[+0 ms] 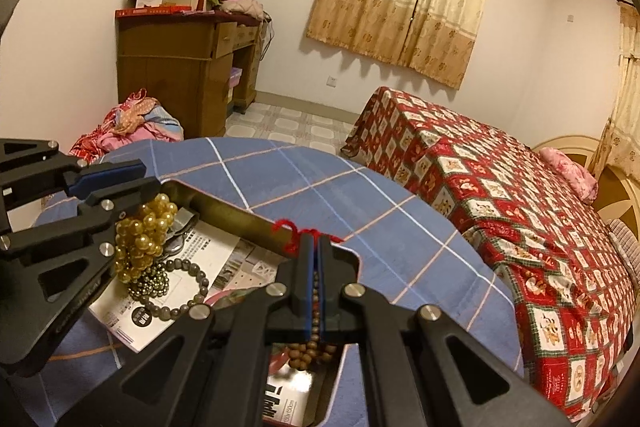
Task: Organize jewelry
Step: 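Lower both held items into the tin and open both tools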
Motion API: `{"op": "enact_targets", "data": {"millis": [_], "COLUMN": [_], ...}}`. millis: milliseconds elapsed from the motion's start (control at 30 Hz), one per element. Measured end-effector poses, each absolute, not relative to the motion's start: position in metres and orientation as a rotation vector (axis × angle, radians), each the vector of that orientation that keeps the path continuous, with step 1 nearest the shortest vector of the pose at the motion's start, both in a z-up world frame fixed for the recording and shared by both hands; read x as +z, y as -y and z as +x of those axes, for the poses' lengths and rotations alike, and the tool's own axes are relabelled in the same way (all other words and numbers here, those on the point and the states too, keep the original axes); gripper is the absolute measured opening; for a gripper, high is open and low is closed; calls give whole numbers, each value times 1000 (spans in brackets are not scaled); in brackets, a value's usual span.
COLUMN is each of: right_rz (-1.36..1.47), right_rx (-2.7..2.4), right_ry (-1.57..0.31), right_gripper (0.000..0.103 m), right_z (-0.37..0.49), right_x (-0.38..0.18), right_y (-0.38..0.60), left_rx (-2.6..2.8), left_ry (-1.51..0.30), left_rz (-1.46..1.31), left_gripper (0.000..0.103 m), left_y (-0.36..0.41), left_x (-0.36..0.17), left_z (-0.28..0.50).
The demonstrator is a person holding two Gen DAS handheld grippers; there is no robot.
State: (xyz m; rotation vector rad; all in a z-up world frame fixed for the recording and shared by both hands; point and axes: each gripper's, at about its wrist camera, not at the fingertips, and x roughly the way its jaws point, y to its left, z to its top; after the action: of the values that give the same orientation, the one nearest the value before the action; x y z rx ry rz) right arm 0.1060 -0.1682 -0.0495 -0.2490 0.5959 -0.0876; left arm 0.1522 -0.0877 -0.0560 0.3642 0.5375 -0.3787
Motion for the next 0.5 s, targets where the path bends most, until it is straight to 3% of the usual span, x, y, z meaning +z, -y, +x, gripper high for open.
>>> {"op": "enact_targets", "data": {"millis": [433,500], "right_rz": [-235,-221], "right_rx": [-64,-43], "right_ry": [-641,-650], "right_gripper": [3,7], "right_z": [112,111], "right_x": [-58,-60], "right_y": [168,168], "left_rx": [-378,-380], "left_ry": [-549,-548], "left_rz": [386,391], "left_gripper": [11,11], "left_y": [91,92], "left_x": [-62,-63], "left_z": [153,152]}}
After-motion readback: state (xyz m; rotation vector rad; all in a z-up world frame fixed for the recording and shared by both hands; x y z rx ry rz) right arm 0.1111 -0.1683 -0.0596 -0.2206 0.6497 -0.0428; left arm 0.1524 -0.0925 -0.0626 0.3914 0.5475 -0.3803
